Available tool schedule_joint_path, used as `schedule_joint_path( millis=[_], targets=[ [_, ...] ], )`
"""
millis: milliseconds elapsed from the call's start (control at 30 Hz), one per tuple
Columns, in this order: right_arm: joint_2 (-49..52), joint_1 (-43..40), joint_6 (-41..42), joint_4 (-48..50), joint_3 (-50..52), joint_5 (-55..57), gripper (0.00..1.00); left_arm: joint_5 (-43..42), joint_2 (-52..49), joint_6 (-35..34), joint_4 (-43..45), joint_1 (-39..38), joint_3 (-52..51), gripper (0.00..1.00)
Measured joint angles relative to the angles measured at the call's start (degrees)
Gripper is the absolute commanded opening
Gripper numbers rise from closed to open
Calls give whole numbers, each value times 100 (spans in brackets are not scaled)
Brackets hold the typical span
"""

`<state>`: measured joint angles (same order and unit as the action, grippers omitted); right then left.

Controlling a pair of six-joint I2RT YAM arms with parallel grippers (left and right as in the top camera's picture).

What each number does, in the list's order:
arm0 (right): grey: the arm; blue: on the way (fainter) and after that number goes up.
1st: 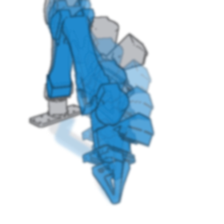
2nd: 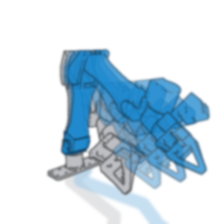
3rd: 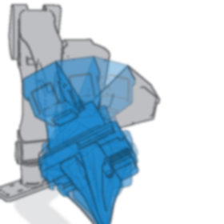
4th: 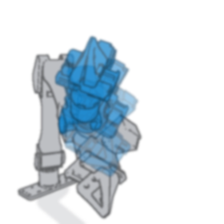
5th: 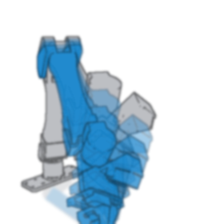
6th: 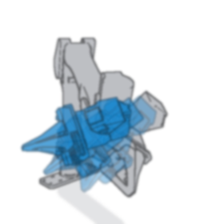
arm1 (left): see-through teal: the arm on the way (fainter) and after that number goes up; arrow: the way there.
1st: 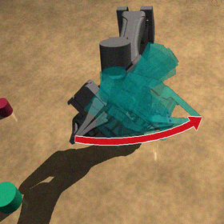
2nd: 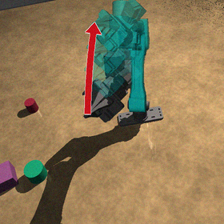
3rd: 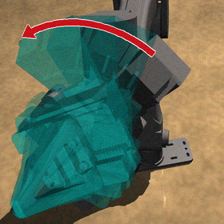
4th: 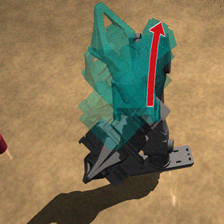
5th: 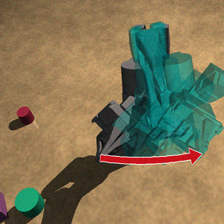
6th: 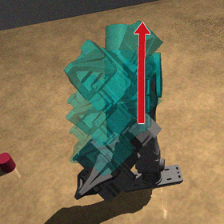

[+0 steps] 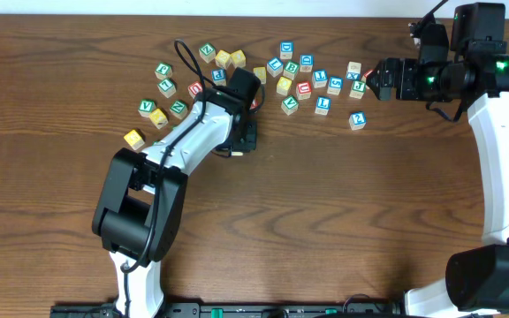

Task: Spell out CORL
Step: 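Carry the C block toward the open table area and set it down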

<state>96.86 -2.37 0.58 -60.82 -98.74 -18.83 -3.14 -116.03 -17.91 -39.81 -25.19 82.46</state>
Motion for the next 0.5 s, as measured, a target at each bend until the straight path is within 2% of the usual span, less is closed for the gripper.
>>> schedule_joint_path(
  millis=[500],
  targets=[
    [0,0,0,-7,0,63,99,-2,0,-2,586,-55,-363,29]
  ],
)
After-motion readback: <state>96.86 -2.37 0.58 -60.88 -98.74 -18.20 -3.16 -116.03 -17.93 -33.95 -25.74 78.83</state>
